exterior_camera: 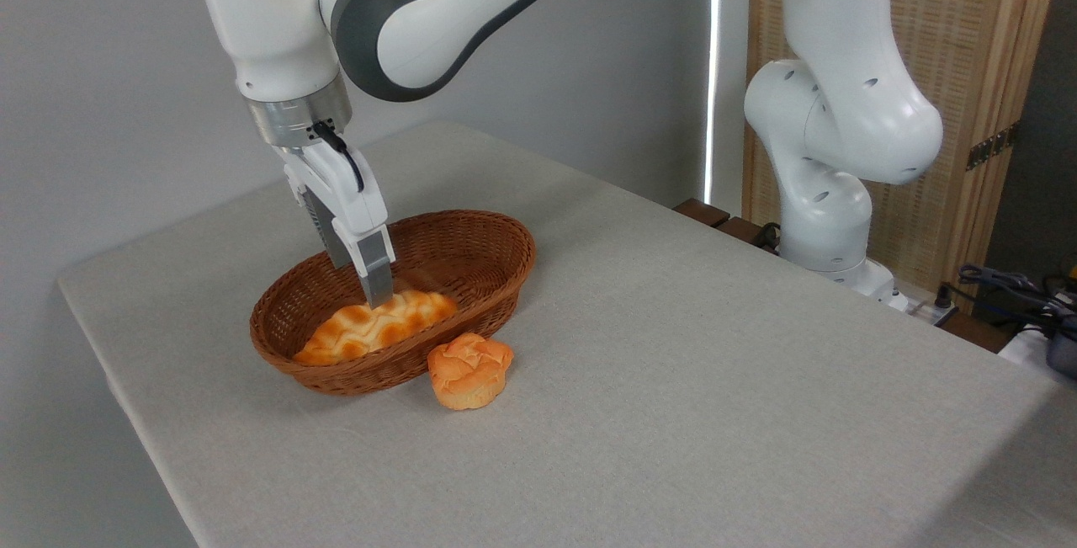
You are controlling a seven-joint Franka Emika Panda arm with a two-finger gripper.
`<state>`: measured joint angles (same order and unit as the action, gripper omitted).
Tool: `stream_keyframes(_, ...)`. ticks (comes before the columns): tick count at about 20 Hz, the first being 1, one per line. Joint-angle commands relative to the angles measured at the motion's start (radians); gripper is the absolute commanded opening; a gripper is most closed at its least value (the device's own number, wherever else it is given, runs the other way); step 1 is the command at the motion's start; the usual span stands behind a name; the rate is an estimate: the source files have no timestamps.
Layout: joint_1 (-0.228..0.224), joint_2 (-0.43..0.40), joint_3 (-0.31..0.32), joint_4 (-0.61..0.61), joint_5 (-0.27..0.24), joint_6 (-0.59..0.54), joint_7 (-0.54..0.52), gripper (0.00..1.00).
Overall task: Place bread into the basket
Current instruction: 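Release the bread into the basket and raise the open gripper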
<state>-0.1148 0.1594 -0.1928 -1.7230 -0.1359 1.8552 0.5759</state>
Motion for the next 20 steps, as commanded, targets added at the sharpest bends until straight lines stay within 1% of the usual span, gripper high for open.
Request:
stream_keyframes(1, -0.002, 0.002, 0.013, 0.013, -0.002, -0.013, -0.019, 1.00)
stream_keyframes(4, 0.004, -0.006, 0.022, 0.020, -0.001, -0.010, -0.018, 1.00)
stream_keyframes(8, 0.006, -0.037, 0.071, 0.029, 0.002, 0.002, -0.013, 1.00)
stream_keyframes(9, 0.006, -0.038, 0.097, 0.052, 0.002, 0.001, -0.011, 1.00)
stream_keyframes(12, 0.006, -0.038, 0.195, 0.124, 0.025, -0.013, -0.005, 1.00)
stream_keyframes(14, 0.006, -0.041, 0.234, 0.129, 0.027, -0.013, -0.002, 1.00)
stream_keyframes(15, 0.006, -0.043, 0.239, 0.129, 0.029, -0.013, -0.001, 1.00)
stream_keyframes(17, 0.009, -0.043, 0.242, 0.157, 0.077, -0.013, 0.016, 1.00)
stream_keyframes(18, 0.010, -0.041, 0.242, 0.161, 0.087, -0.013, 0.018, 1.00)
stream_keyframes(20, 0.010, -0.044, 0.269, 0.161, 0.093, -0.016, 0.022, 1.00)
